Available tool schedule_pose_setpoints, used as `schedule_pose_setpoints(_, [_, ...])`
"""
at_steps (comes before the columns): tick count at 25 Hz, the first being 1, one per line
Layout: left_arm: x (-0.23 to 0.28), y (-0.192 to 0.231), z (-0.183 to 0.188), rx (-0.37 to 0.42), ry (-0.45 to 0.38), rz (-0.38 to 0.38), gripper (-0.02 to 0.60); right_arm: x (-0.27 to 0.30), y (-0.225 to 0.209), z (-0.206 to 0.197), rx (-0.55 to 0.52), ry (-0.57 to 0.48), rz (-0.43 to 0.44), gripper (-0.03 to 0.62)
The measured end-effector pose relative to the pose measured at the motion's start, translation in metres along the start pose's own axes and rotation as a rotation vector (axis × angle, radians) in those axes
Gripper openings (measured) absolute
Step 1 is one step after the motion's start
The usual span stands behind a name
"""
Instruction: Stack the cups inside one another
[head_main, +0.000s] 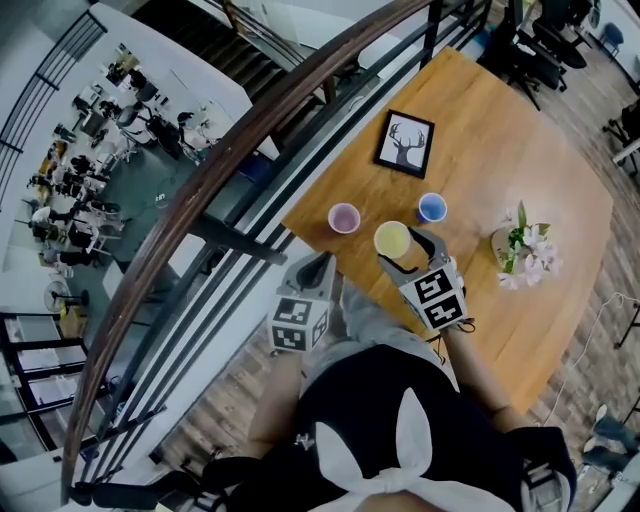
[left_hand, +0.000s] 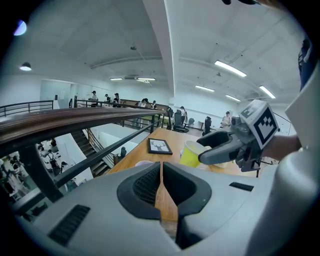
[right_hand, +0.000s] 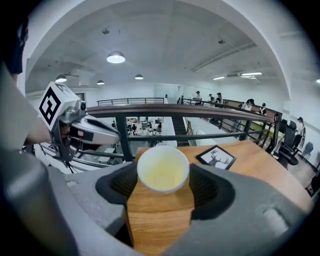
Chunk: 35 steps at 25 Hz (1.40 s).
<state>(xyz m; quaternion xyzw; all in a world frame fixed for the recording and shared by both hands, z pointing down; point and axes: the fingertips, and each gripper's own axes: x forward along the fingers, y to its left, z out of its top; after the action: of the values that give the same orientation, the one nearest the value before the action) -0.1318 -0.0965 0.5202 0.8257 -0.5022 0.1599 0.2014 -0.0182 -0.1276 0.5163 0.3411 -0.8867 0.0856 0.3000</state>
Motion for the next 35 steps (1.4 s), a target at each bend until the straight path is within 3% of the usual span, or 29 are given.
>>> schedule_pose_setpoints(6, [-0.006,0.008,0.013,0.003,-0.028,0.016,0.032,-0.019,-0.003,0.031,-0.006,-0.059,-0.005,0.319])
schedule_pose_setpoints(16, [-0.008,0.014,0.022,0.012,-0.043,0.021,0.032,-0.024,-0.002,0.042,-0.019,-0.077,-0.001,0.319])
schedule_pose_setpoints(25, [-0.002,0.011,0.028,0.019,-0.042,-0.003,0.032,-0.04,-0.032,0.06,-0.02,-0.113,-0.062,0.319])
schedule_pose_setpoints(35, [0.008,0.01,0.036,0.021,-0.039,-0.029,0.032,-0.049,-0.065,0.053,0.003,-0.094,-0.136,0.319])
